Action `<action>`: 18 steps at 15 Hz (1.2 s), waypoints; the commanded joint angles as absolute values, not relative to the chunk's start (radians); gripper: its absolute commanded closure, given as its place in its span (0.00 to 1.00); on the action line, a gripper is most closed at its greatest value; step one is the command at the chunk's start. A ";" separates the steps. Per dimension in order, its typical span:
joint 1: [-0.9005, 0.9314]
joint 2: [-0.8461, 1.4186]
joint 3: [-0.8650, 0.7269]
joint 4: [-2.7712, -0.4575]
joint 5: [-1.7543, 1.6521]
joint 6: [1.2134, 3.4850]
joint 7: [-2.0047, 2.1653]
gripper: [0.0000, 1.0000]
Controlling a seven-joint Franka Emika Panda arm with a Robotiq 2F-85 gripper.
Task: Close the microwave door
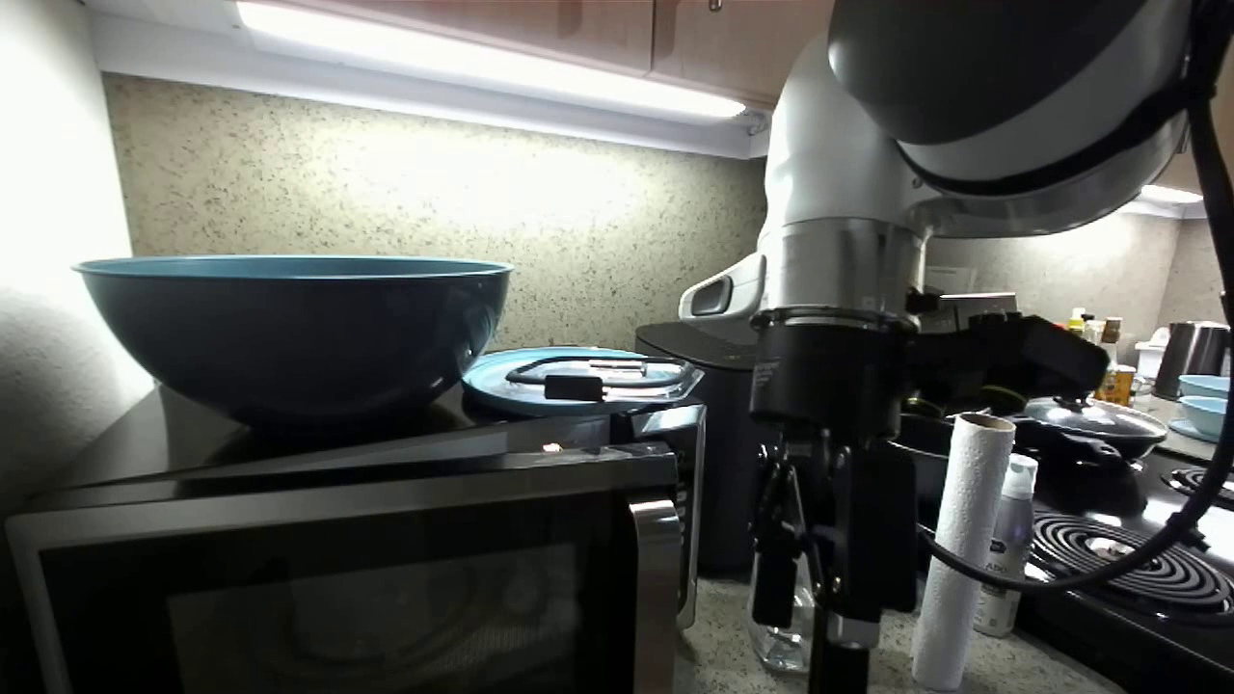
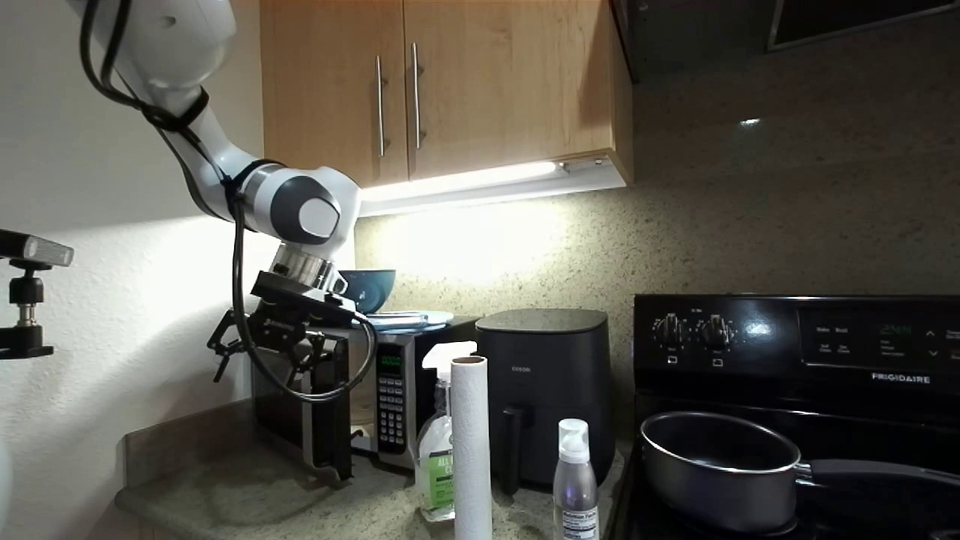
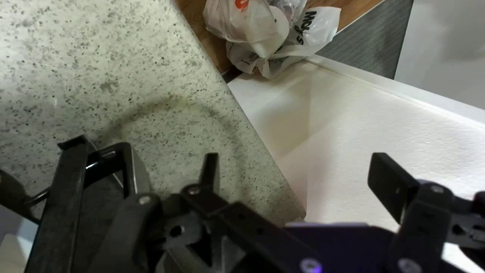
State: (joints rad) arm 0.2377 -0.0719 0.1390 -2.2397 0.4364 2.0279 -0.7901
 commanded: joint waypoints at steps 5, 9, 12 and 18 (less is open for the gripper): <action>0.228 -0.045 0.149 -2.237 0.472 2.166 -0.835 0.00; 0.224 -0.039 0.155 -2.237 0.438 2.140 -0.789 0.00; 0.222 -0.018 0.160 -2.237 0.433 2.147 -0.788 0.00; 0.235 -0.020 0.183 -2.259 0.472 2.343 -0.821 0.00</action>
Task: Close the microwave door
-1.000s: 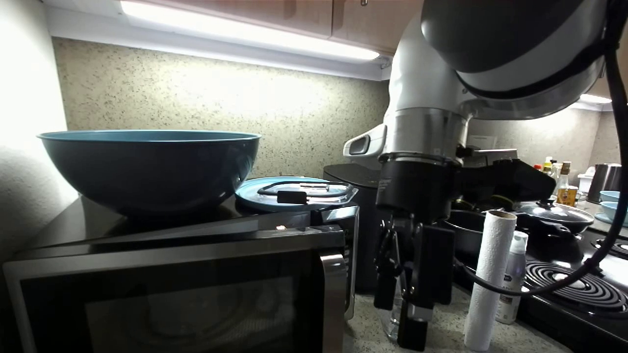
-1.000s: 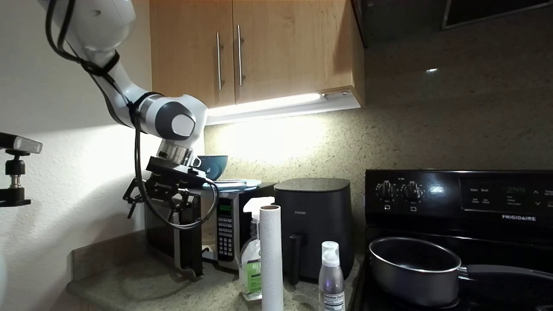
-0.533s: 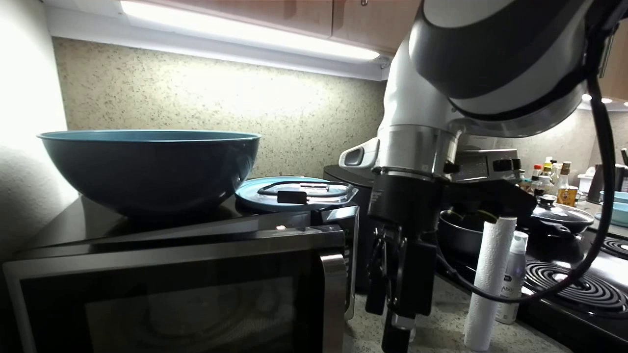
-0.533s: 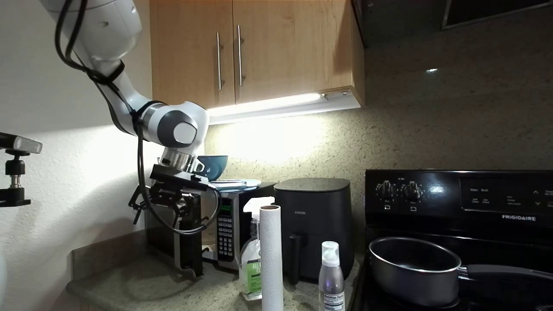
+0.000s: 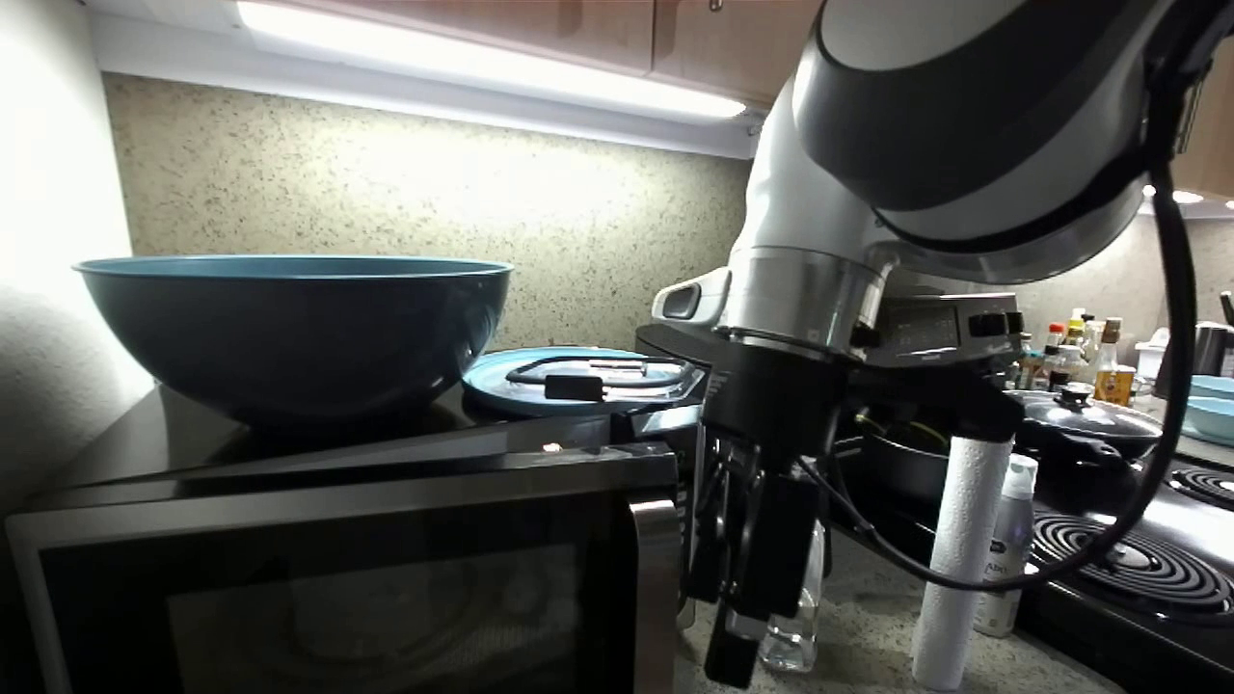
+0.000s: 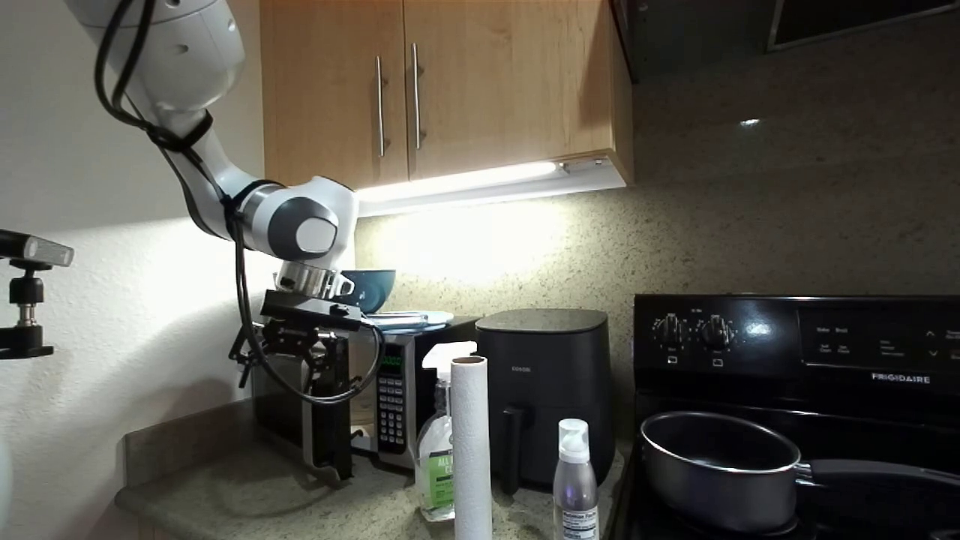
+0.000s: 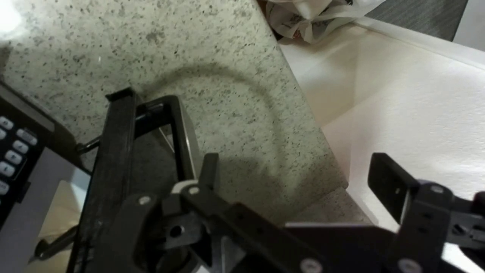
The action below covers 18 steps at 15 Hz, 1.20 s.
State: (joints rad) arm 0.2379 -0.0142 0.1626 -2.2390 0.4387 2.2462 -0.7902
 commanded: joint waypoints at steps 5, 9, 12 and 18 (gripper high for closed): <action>0.233 -0.018 0.192 -2.257 0.542 2.421 -0.835 0.00; 0.232 -0.023 0.193 -2.259 0.580 2.450 -0.836 0.00; 0.232 -0.024 0.193 -2.263 0.585 2.484 -0.826 0.00; 0.239 0.006 0.209 -2.293 0.547 2.808 -0.853 0.00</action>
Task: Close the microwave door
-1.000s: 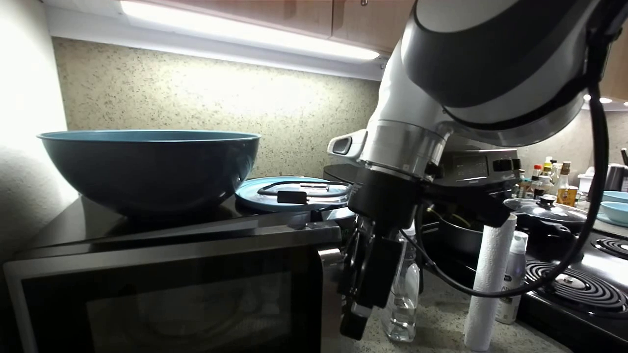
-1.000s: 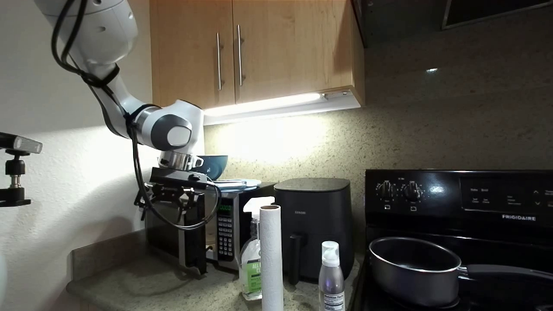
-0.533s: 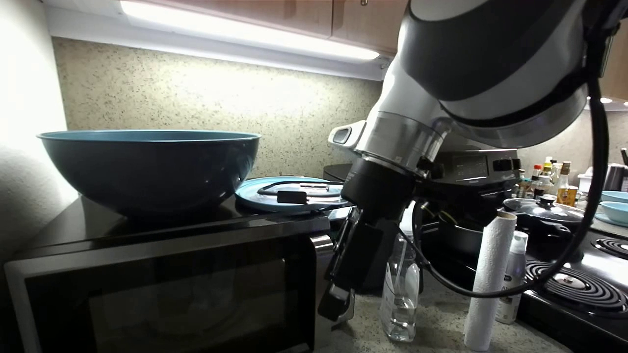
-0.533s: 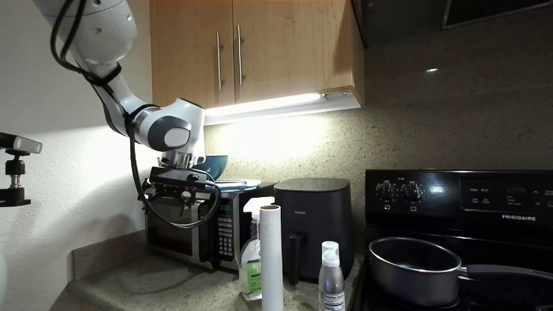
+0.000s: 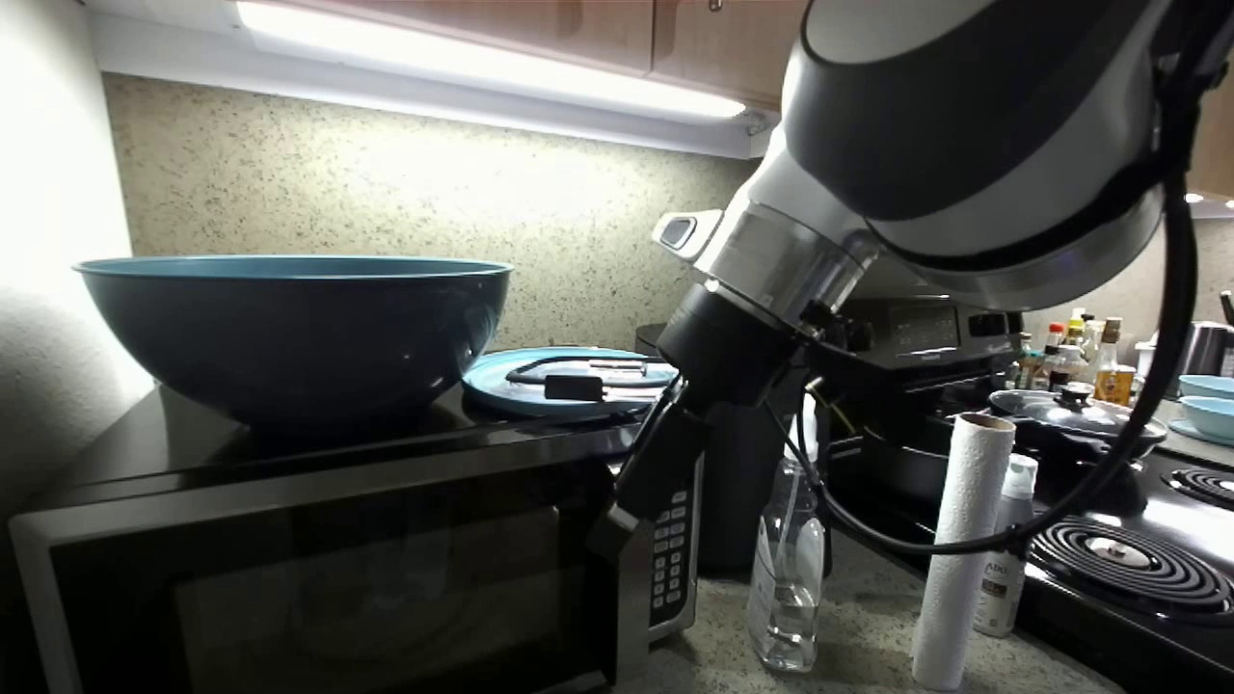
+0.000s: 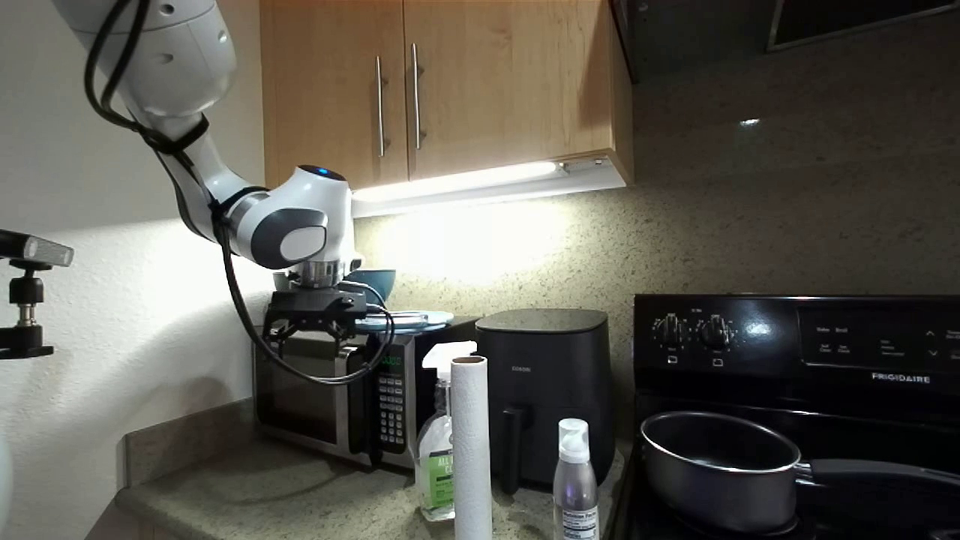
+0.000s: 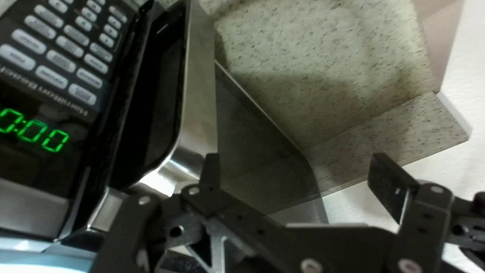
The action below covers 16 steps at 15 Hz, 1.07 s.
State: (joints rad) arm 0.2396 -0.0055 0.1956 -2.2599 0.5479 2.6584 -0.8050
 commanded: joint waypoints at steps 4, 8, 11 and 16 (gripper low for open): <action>0.244 0.020 0.213 -2.306 0.570 2.887 -0.839 0.00; 0.242 0.017 0.211 -2.293 0.549 2.864 -0.812 0.00; 0.242 0.019 0.211 -2.293 0.549 2.872 -0.812 0.00; 0.244 0.026 0.213 -2.288 0.555 2.926 -0.825 0.00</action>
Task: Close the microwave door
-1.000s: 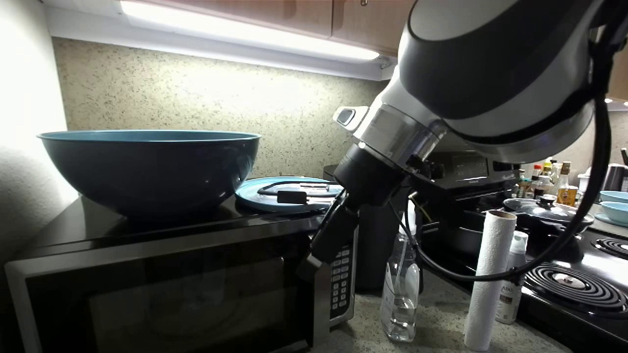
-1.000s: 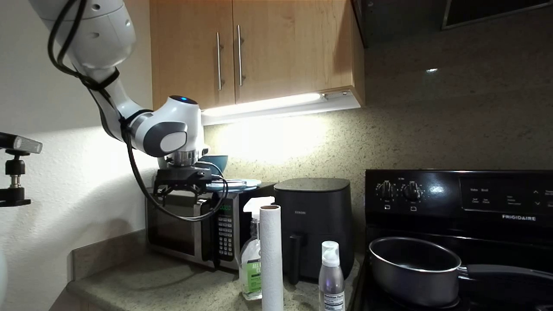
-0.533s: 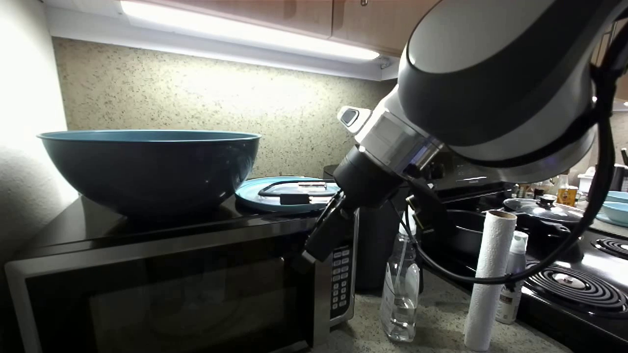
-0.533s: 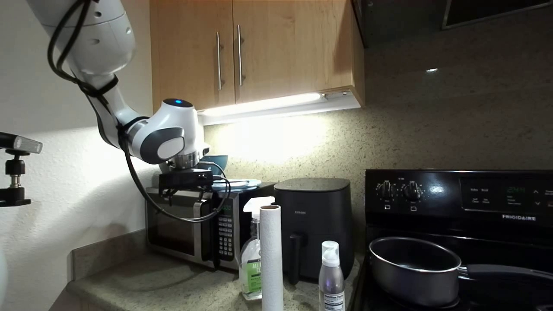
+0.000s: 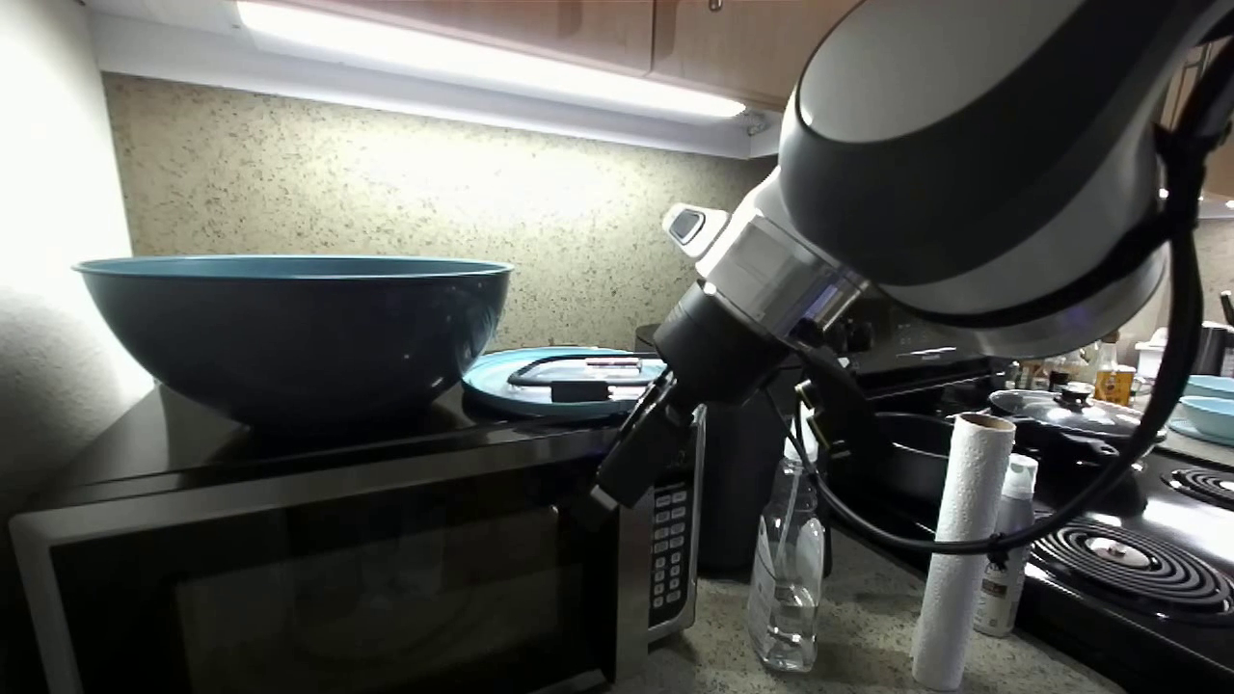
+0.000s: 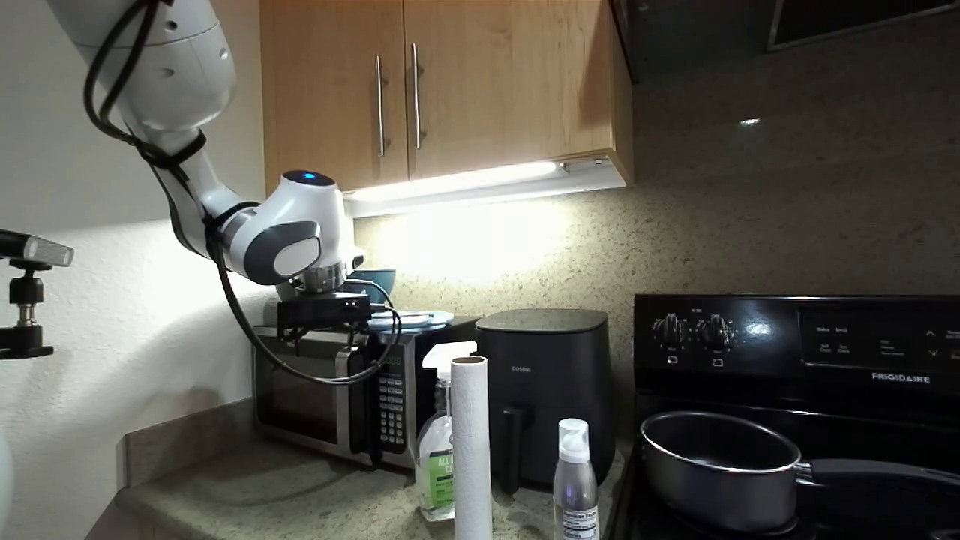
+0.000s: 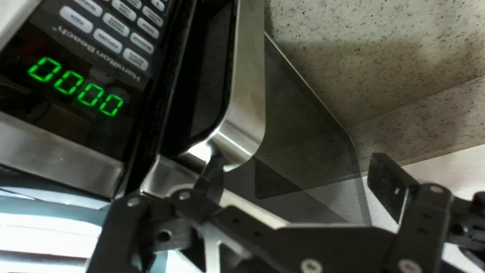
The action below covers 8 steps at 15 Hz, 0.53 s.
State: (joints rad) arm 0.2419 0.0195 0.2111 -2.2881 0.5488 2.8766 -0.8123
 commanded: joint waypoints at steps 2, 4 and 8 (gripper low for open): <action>0.243 0.028 0.213 -2.284 0.557 2.942 -0.824 0.00; 0.240 0.027 0.207 -2.287 0.521 2.932 -0.782 0.00; 0.235 -0.005 0.196 -2.314 0.455 2.813 -0.674 0.00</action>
